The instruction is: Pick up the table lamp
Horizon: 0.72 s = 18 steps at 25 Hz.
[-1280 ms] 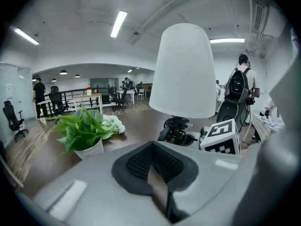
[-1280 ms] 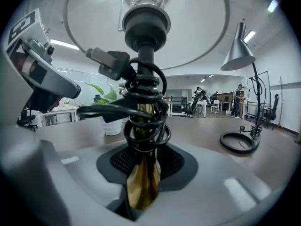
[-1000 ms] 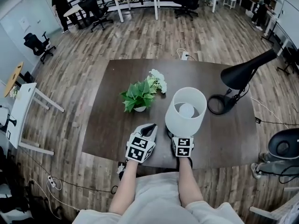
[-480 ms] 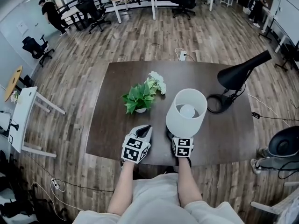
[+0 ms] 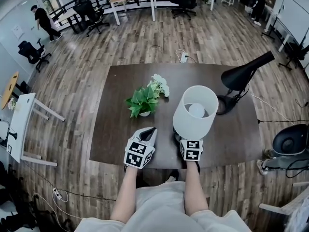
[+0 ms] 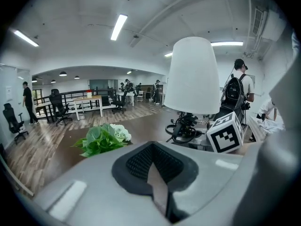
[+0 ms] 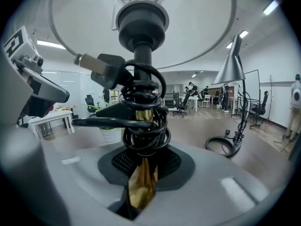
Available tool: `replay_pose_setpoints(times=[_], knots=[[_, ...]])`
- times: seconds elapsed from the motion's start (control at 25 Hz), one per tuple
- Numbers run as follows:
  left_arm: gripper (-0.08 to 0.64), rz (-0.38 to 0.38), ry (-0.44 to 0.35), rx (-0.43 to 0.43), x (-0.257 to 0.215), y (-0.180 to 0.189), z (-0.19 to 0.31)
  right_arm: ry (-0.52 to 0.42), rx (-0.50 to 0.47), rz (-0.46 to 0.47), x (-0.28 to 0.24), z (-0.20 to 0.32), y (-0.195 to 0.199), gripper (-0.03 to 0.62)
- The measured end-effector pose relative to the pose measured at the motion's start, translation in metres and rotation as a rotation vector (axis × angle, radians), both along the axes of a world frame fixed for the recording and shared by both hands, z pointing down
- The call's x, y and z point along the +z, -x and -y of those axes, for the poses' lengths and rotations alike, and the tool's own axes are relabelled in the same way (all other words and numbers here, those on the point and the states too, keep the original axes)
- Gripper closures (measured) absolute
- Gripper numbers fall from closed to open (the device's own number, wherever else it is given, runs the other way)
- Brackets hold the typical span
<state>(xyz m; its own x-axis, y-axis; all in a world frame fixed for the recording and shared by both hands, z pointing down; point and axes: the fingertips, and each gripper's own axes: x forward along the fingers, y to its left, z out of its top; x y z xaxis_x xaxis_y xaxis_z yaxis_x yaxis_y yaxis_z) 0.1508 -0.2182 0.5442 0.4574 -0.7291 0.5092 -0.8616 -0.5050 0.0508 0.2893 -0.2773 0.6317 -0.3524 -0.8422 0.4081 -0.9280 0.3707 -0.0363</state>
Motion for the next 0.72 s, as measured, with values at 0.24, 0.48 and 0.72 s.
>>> replay_pose_setpoints(times=[0.24, 0.48, 0.72], knots=[[0.56, -0.028, -0.014, 0.027, -0.007, -0.004, -0.005, 0.024, 0.003, 0.035, -0.024, -0.002, 0.002, 0.488], [0.56, -0.007, 0.014, 0.114, 0.006, -0.021, -0.016, 0.064, -0.047, 0.075, -0.037, -0.002, 0.028, 0.488], [0.56, -0.02, -0.017, 0.133, -0.012, -0.017, -0.012, 0.089, -0.072, 0.031, -0.043, -0.01, 0.04, 0.488]])
